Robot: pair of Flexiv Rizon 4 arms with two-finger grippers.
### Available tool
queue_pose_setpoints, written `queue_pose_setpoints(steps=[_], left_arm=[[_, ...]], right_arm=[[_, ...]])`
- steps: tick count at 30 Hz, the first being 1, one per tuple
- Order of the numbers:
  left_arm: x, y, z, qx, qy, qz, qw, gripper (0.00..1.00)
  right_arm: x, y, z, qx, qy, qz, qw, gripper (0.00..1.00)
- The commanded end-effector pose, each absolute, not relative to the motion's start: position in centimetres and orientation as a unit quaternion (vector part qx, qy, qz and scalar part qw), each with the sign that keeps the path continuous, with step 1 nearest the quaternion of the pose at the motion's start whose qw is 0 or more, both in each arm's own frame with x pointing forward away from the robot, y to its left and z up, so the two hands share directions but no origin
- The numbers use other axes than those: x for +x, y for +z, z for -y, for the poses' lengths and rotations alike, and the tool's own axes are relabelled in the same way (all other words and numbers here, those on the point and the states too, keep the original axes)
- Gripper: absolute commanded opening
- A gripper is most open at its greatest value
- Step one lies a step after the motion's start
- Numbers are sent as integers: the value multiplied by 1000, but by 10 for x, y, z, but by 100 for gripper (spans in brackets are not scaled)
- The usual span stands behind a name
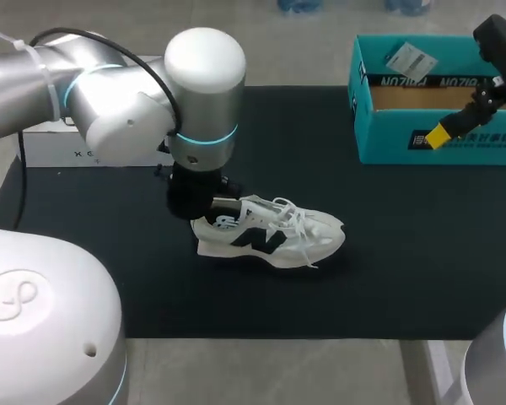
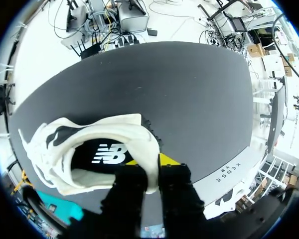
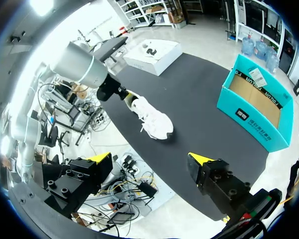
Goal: Take the shoe out of the shoebox, open the shoe tongue, remove and reinsert the insole, then place the shoe into the shoebox
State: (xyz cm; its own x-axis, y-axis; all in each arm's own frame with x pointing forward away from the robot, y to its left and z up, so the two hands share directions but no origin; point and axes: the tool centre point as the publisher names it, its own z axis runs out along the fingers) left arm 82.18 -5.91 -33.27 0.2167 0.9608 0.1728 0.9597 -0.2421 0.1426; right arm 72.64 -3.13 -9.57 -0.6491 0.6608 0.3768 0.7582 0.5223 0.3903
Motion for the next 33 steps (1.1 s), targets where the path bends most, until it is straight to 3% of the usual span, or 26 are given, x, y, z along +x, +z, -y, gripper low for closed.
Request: queue_pose_setpoints(steps=[1,26,27,28,29,33], left_arm=[[827,-342,67,778,115,-618,-12,0],[822,-358,68,775,132,-618,-29,0],[822,-358,68,774,133,-618,-29,29],[822,-356,67,771,137,-621,-31,87],[822,-354,67,771,138,-621,-28,100],[822,-335,59,766,122,-631,-11,100]], right_arm=[[728,-96,31,-409,-266,868,92,100],[728,-96,31,-409,-266,868,92,100],[728,-96,31,-409,-266,868,92,100],[728,-96,31,-409,-266,868,92,100],[728,-96,31,-409,-266,868,92,100],[728,-96,31,-409,-266,868,92,100]])
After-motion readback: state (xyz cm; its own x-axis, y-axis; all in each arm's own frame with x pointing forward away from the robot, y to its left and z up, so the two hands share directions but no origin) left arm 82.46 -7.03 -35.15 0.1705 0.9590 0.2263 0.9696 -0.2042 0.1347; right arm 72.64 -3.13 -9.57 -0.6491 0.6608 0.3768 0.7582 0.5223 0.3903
